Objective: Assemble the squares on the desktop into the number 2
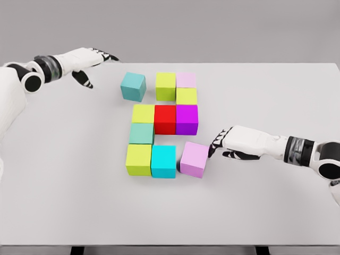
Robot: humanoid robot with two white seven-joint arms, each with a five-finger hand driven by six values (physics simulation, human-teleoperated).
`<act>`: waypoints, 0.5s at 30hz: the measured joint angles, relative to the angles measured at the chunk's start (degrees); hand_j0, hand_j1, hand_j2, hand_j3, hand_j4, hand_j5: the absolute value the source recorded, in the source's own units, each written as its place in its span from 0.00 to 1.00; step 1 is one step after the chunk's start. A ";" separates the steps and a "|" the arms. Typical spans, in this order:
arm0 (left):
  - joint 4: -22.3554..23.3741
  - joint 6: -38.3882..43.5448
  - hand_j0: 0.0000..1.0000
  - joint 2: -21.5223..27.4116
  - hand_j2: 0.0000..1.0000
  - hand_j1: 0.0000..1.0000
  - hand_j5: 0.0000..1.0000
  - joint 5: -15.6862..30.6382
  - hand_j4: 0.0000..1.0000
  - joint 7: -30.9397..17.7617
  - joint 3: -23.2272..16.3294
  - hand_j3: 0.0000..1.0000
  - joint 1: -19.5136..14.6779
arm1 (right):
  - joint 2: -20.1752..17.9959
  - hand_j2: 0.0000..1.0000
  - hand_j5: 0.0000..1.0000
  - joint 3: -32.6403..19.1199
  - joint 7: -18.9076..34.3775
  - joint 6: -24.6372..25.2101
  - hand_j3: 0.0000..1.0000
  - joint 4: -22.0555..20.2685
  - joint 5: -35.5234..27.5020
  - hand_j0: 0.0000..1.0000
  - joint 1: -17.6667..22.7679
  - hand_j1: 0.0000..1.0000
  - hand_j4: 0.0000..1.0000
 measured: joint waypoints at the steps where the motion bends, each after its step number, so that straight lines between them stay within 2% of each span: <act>1: -1.06 0.00 0.97 0.73 0.97 0.97 0.97 0.12 0.97 0.05 0.15 0.97 0.09 | 0.19 0.56 0.56 0.00 0.00 0.00 0.56 0.05 0.01 0.56 0.00 0.56 0.56; 9: -14.82 0.01 0.94 8.99 0.94 0.94 0.94 0.74 0.94 0.28 0.37 0.94 2.90 | 1.04 0.56 0.56 0.08 0.00 0.00 0.56 0.31 0.07 0.56 -0.79 0.56 0.56; 10: -15.95 0.01 0.92 9.58 0.92 0.92 0.92 0.78 0.92 0.28 0.34 0.92 2.99 | 1.05 0.56 0.56 0.08 0.00 0.00 0.56 0.32 0.08 0.56 -0.79 0.56 0.56; 15: -20.08 0.01 0.92 10.92 0.92 0.92 0.92 0.85 0.92 0.29 0.12 0.92 4.31 | 1.09 0.56 0.56 0.02 0.00 0.00 0.56 0.40 0.08 0.56 -0.97 0.56 0.56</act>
